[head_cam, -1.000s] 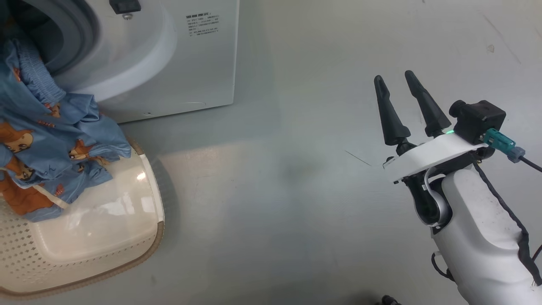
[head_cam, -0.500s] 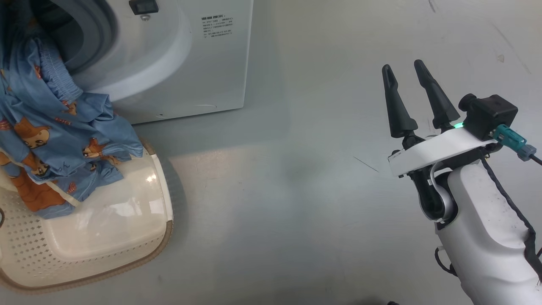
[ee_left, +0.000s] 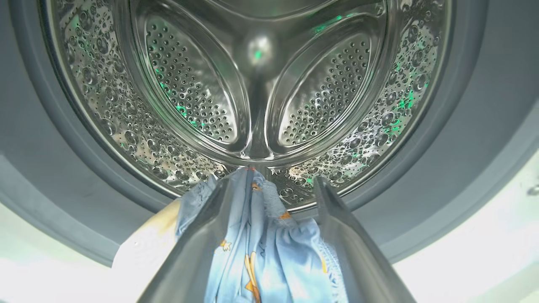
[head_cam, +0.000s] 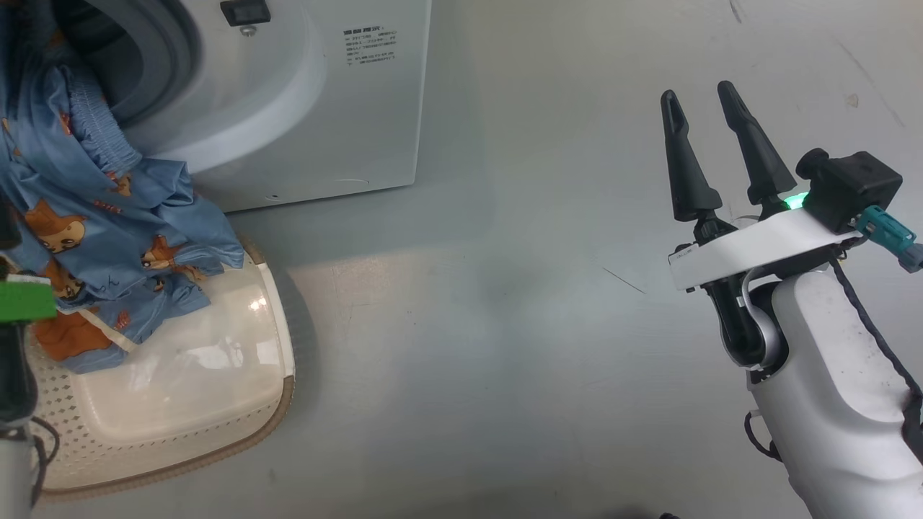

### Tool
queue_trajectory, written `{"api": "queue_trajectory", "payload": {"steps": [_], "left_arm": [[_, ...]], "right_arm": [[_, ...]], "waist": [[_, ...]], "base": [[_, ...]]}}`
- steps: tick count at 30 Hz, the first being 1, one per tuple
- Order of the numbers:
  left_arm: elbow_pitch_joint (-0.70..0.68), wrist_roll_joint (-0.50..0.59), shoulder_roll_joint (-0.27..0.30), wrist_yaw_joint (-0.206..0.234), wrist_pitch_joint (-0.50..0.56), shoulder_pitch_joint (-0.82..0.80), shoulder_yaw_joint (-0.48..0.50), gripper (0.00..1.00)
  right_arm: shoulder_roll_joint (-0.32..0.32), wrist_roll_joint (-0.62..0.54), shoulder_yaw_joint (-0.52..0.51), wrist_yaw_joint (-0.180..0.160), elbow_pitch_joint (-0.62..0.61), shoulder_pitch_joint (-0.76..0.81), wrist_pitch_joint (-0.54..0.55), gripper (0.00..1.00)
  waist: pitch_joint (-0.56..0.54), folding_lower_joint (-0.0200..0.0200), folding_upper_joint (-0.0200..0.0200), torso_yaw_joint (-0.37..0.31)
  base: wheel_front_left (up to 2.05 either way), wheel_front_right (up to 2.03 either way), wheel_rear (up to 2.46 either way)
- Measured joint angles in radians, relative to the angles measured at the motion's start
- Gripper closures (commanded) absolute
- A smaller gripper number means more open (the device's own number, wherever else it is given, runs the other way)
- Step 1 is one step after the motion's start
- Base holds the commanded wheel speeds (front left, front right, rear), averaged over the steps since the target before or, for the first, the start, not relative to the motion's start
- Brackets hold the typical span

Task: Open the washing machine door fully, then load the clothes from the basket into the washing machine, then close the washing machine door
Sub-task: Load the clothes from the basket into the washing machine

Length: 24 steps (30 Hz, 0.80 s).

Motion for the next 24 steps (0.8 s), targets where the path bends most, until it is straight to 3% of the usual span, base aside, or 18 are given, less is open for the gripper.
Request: {"api": "queue_trajectory", "payload": {"steps": [11,24], "left_arm": [[-0.073,0.011,-0.075,0.004,0.000,0.197,0.036,0.00],[-0.096,0.045,-0.115,0.004,0.000,0.322,0.068,0.00]], "right_arm": [[0.003,-0.013,-0.003,0.000,-0.029,0.001,0.000,0.00],[0.003,-0.026,0.000,0.000,-0.046,0.005,0.000,0.00]], "waist": [[0.007,0.0000,0.0000,0.002],[0.022,0.0000,0.0000,0.004]], "base": [[0.00,0.00,0.00],[0.00,0.00,0.00]]}}
